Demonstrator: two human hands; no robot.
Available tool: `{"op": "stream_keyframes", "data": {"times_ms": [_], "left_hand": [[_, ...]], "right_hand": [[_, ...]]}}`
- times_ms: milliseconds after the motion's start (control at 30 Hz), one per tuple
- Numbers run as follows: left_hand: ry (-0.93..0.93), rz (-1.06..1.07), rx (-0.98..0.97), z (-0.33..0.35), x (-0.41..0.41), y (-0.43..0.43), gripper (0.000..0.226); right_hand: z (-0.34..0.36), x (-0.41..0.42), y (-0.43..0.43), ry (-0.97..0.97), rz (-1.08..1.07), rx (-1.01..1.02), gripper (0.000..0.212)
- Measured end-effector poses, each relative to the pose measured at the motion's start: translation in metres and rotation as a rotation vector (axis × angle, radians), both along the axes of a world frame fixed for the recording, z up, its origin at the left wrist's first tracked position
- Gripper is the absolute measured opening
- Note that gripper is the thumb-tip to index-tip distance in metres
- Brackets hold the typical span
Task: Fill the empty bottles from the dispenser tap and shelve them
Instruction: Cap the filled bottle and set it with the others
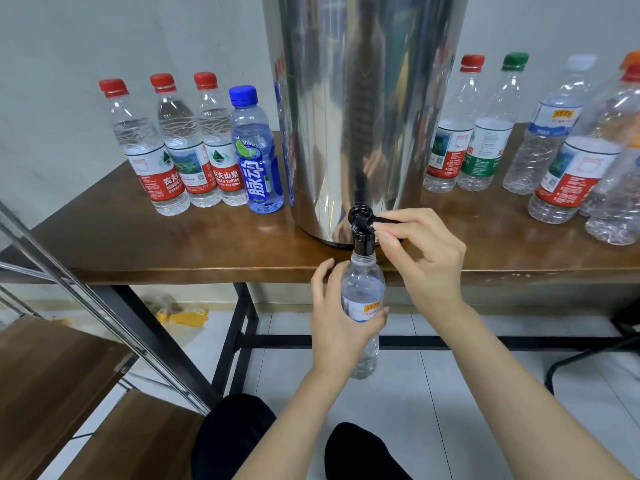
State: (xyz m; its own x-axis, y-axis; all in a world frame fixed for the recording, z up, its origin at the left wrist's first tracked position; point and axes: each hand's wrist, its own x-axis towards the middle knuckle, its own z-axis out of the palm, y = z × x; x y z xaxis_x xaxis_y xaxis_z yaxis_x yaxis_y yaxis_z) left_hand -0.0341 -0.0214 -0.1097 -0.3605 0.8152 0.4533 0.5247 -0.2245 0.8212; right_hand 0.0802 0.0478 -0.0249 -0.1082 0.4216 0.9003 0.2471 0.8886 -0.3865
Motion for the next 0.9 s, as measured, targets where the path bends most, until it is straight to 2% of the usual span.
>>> {"op": "stream_keyframes", "data": {"times_ms": [533,900], "left_hand": [[0.006,0.037,-0.029,-0.0014,-0.0038,-0.0034,0.084],[0.003,0.032,-0.018,0.0029,-0.0008,-0.0047,0.086]], "right_hand": [[0.0064,0.0026,-0.0050,-0.034,0.042,-0.059,0.006],[0.0028,-0.0018,-0.0081,-0.008,0.014,-0.086,0.009]]}}
